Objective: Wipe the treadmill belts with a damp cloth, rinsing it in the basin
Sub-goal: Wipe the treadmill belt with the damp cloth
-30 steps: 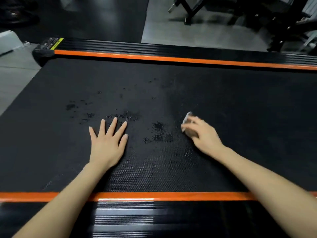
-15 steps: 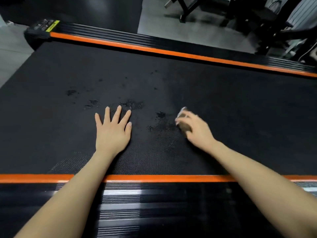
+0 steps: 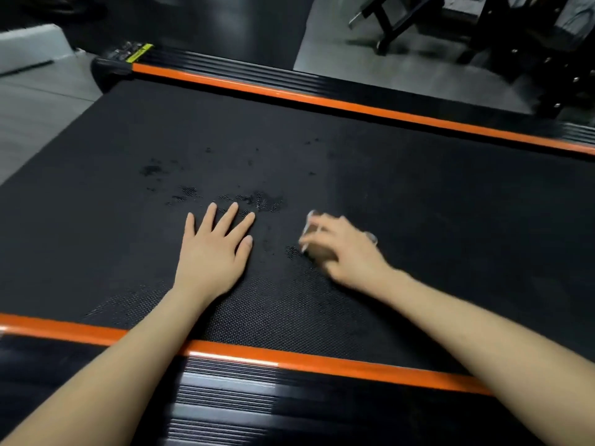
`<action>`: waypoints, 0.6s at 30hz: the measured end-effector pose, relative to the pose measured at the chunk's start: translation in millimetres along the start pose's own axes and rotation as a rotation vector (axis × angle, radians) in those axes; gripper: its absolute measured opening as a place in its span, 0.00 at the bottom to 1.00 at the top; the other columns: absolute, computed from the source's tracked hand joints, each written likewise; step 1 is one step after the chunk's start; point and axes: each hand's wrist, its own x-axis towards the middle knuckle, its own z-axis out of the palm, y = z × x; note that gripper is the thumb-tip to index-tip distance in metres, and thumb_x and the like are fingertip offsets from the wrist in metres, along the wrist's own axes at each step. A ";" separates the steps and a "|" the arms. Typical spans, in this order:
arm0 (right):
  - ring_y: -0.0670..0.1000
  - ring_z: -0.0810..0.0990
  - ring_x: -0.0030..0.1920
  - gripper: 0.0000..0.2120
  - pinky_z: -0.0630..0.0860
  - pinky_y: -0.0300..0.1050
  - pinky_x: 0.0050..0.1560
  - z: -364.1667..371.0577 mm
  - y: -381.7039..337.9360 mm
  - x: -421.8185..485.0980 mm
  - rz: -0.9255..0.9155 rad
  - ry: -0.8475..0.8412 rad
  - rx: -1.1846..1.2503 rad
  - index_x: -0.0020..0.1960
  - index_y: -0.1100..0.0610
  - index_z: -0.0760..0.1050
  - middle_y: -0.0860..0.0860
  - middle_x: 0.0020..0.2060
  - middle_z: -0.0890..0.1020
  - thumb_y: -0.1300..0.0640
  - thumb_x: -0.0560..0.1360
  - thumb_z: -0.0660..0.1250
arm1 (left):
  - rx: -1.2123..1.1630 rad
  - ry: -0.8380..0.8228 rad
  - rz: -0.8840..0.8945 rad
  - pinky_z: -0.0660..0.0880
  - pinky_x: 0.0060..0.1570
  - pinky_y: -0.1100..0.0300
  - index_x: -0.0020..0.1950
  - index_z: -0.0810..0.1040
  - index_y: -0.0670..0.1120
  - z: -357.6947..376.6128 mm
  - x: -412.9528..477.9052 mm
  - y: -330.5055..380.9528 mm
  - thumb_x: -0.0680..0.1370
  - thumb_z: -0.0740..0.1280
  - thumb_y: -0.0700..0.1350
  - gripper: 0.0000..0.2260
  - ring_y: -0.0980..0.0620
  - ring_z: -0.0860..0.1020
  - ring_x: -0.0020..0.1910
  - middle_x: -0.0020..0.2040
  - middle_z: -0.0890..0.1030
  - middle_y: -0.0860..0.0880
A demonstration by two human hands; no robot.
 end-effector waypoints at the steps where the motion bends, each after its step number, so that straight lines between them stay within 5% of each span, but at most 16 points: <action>1: 0.58 0.69 0.68 0.20 0.58 0.64 0.70 -1.7 16.2 21.0 0.104 0.058 0.000 0.58 0.52 0.79 0.54 0.66 0.72 0.63 0.68 0.67 | -0.003 -0.003 0.000 0.46 0.73 0.42 0.76 0.57 0.58 -0.3 0.1 -0.2 0.76 0.36 0.61 0.30 0.44 0.52 0.77 0.77 0.58 0.52; 4: 0.58 0.66 0.70 0.13 0.55 0.62 0.70 1.8 42.7 67.6 0.406 0.211 0.015 0.58 0.52 0.78 0.54 0.68 0.71 0.56 0.74 0.65 | 0.003 -0.001 -0.016 0.45 0.74 0.44 0.76 0.57 0.58 0.2 -1.3 0.2 0.76 0.35 0.61 0.30 0.45 0.51 0.77 0.77 0.57 0.52; 6: 0.59 0.68 0.68 0.12 0.58 0.58 0.68 7.0 31.2 73.6 0.420 0.261 -0.014 0.57 0.54 0.78 0.55 0.67 0.72 0.55 0.76 0.64 | 0.006 -0.003 -0.023 0.44 0.74 0.44 0.76 0.56 0.59 -0.3 -0.7 1.5 0.75 0.34 0.61 0.31 0.45 0.51 0.77 0.77 0.57 0.53; 9: 0.59 0.72 0.65 0.10 0.64 0.55 0.64 15.1 -17.8 33.7 0.147 0.210 0.061 0.54 0.56 0.80 0.56 0.63 0.76 0.58 0.73 0.68 | 0.010 -0.022 -0.025 0.43 0.74 0.44 0.76 0.55 0.60 -1.0 0.2 1.9 0.73 0.32 0.62 0.33 0.45 0.49 0.77 0.78 0.54 0.54; 14: 0.56 0.67 0.70 0.14 0.55 0.56 0.71 17.1 -61.8 -52.4 -0.227 -0.035 0.146 0.58 0.48 0.78 0.52 0.67 0.72 0.51 0.73 0.68 | -0.027 -0.061 -0.019 0.42 0.73 0.45 0.76 0.54 0.60 -6.2 1.1 -0.1 0.72 0.32 0.63 0.34 0.46 0.47 0.77 0.78 0.53 0.54; 18: 0.58 0.75 0.62 0.16 0.69 0.60 0.64 5.1 -22.7 -33.1 -0.141 0.045 0.022 0.54 0.51 0.79 0.55 0.62 0.76 0.54 0.68 0.62 | 0.003 -0.071 0.036 0.44 0.73 0.43 0.76 0.58 0.59 -15.3 9.5 -6.0 0.74 0.37 0.62 0.32 0.44 0.50 0.77 0.78 0.55 0.52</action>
